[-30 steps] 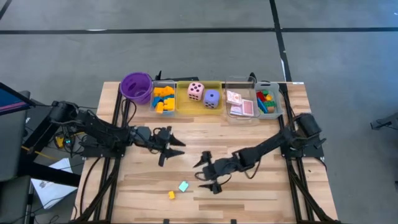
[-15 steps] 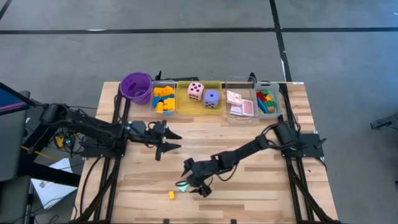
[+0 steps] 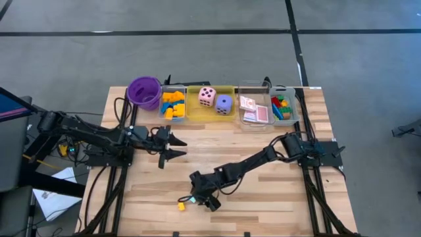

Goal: Pick & Place Toys
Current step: Put the small light blue game piece into the gray bin

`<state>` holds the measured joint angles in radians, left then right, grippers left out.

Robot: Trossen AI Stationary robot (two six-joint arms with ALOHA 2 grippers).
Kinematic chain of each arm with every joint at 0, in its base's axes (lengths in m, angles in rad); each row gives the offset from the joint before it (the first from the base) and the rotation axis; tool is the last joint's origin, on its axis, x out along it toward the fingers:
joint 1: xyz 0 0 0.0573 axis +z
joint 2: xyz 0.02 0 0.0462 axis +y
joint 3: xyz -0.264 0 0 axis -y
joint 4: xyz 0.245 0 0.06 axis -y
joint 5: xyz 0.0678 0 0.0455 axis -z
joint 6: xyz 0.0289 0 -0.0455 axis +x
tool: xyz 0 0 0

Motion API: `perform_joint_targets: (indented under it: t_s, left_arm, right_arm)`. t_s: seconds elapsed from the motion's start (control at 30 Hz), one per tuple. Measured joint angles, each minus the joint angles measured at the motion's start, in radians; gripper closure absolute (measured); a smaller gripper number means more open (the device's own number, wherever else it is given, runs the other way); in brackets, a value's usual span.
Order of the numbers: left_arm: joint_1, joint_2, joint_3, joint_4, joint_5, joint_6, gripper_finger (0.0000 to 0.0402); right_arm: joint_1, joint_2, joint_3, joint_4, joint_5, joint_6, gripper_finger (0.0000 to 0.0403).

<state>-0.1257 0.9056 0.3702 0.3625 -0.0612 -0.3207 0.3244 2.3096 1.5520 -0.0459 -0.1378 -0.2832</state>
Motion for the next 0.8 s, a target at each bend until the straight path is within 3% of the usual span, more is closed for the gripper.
perform_joint_targets:
  t_s: [0.23,0.43,0.63,0.8]
  left_arm:
    - [0.000,0.004,0.000,0.003,0.000,-0.001,0.0211]
    - [0.000,0.004,0.000,0.003,0.001,-0.001,0.0211]
    - [0.000,0.004,0.000,0.003,0.001,0.000,0.0211]
    - [0.028,-0.005,0.000,0.009,-0.045,0.007,0.0211]
  right_arm:
    - [0.001,0.001,0.000,-0.012,-0.013,0.038,0.0180]
    - [-0.001,0.002,-0.002,0.002,-0.015,0.101,0.0266]
    - [-0.006,0.000,-0.003,0.026,0.026,0.235,0.0268]
    - [-0.008,-0.028,-0.003,-0.025,0.180,0.378,0.0268]
